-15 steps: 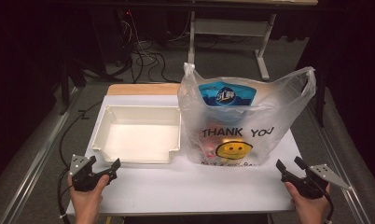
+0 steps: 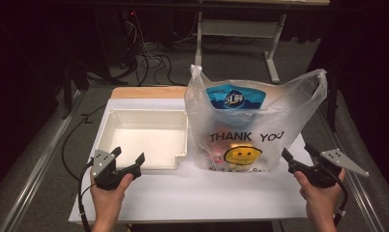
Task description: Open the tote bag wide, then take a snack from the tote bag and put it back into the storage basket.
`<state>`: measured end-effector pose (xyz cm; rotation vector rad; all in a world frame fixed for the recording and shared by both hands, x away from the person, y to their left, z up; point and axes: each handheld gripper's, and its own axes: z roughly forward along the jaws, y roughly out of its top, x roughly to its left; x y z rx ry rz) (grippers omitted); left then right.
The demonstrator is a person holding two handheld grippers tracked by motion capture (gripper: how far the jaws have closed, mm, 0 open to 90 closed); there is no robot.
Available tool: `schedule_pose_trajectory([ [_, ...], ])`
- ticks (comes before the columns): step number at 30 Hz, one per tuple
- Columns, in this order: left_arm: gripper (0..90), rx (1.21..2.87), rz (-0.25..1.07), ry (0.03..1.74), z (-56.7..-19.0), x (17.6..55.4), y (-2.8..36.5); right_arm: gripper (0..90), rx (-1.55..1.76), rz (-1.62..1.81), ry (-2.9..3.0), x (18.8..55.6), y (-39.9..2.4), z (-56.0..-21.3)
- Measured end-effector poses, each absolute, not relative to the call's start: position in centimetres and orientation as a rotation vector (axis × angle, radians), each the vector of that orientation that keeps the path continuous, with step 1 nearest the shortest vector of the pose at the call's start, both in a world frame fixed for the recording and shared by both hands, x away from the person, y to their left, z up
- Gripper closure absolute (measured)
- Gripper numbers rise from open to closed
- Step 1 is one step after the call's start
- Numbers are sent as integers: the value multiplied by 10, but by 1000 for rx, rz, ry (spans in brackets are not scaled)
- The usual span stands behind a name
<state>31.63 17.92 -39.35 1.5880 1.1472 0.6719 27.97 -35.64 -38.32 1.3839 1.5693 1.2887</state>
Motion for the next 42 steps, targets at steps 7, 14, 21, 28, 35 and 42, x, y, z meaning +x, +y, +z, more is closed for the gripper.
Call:
schedule_pose_trajectory([
  [7, 176, 1591, 639, 983, -363, 326, 125, 76, 1360, 1310, 1564, 298, -350, -359],
  [14, 156, 1601, 565, 857, -337, 340, 72, 129, 1354, 1361, 1582, 310, -357, -352],
  [21, 163, 1585, 576, 843, -316, 356, 51, 528, 1303, 1364, 1568, 312, -353, -348],
  [28, 765, 1603, 593, 896, -315, 371, 40, 833, 1296, 1374, 1628, 313, -348, -353],
  [35, 900, 1686, 446, 947, -343, 382, 42, 900, 1344, 1296, 1677, 311, -346, -369],
  [42, 900, 1786, 378, 1000, -381, 380, 39, 900, 1432, 1226, 1754, 307, -353, -403],
])
